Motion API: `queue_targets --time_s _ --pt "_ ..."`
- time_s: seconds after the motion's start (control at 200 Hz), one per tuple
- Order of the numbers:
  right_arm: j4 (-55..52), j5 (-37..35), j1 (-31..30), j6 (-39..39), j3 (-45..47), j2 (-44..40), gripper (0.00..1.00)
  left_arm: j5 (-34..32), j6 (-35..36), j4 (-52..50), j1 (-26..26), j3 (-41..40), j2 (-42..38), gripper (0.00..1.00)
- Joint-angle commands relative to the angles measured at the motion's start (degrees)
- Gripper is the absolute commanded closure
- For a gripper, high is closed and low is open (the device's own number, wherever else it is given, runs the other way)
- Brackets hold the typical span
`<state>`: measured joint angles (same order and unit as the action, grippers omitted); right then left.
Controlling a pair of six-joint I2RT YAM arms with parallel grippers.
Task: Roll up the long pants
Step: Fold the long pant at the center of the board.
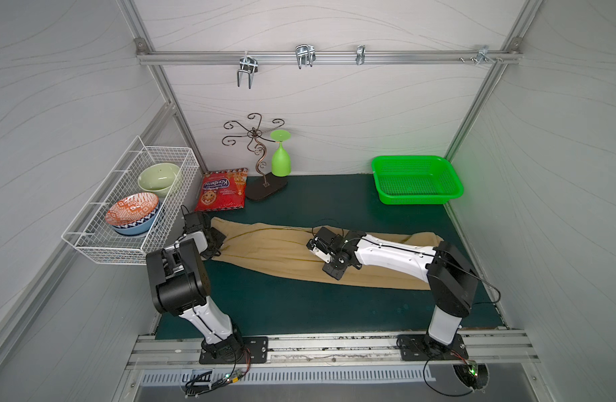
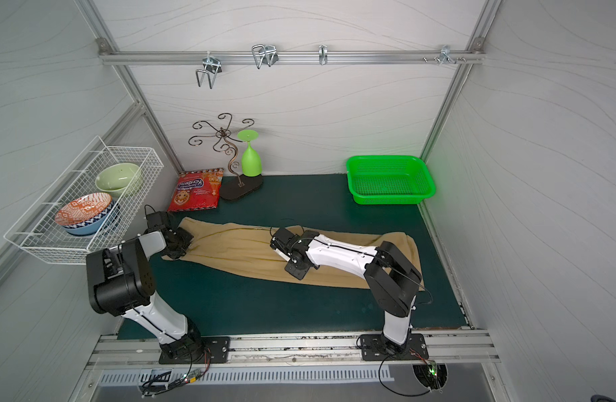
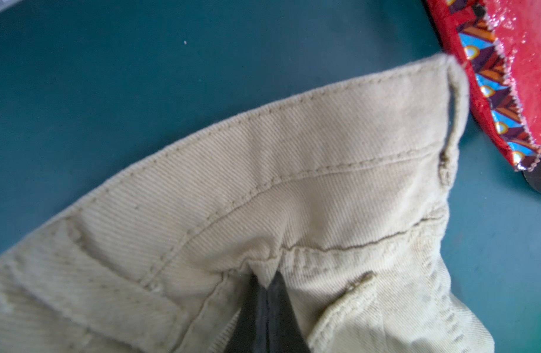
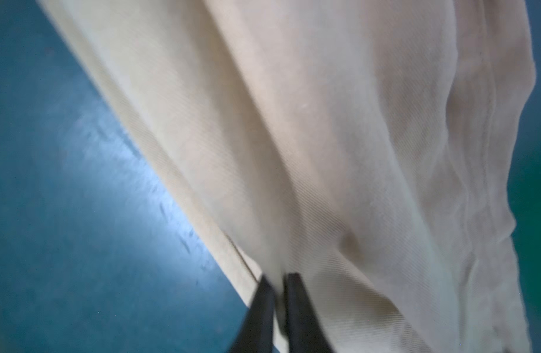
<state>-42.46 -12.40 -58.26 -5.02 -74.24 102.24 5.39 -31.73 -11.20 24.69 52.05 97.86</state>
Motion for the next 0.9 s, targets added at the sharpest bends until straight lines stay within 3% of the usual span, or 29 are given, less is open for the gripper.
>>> queue_targets --time_s 0.0,0.295,0.355,0.415,0.455,0.59,0.68,0.896 --pt "-5.45 5.68 0.76 -0.19 1.00 -0.69 1.00 -1.00 -0.18 -3.38 0.59 1.32 0.68 0.97" --pt "-9.32 14.44 0.67 1.68 4.54 -2.21 0.99 -1.75 -0.22 -3.83 1.50 1.46 0.90 0.97" --pt "-9.30 16.48 1.16 1.84 5.32 -2.34 0.83 -1.88 -0.36 -3.76 1.72 1.31 1.13 0.97" --pt "-9.79 14.13 2.46 3.92 5.10 -2.81 0.46 -1.87 -0.44 -3.65 1.85 1.43 1.36 0.96" --pt "-9.43 13.05 4.96 5.48 4.94 -3.90 0.39 -1.89 -0.44 -3.77 1.94 1.39 1.50 0.96" --pt "-5.45 17.72 14.73 8.93 3.55 -9.56 0.35 -1.70 -0.53 -3.14 1.97 1.05 1.15 0.91" --pt "-0.56 18.72 17.64 8.37 3.02 -10.66 0.31 -1.37 -0.62 -2.69 1.94 0.86 1.01 0.91" --pt "-1.56 21.67 19.15 3.43 -8.10 4.64 0.30 -0.71 -0.71 -2.25 1.94 0.37 1.10 0.90"
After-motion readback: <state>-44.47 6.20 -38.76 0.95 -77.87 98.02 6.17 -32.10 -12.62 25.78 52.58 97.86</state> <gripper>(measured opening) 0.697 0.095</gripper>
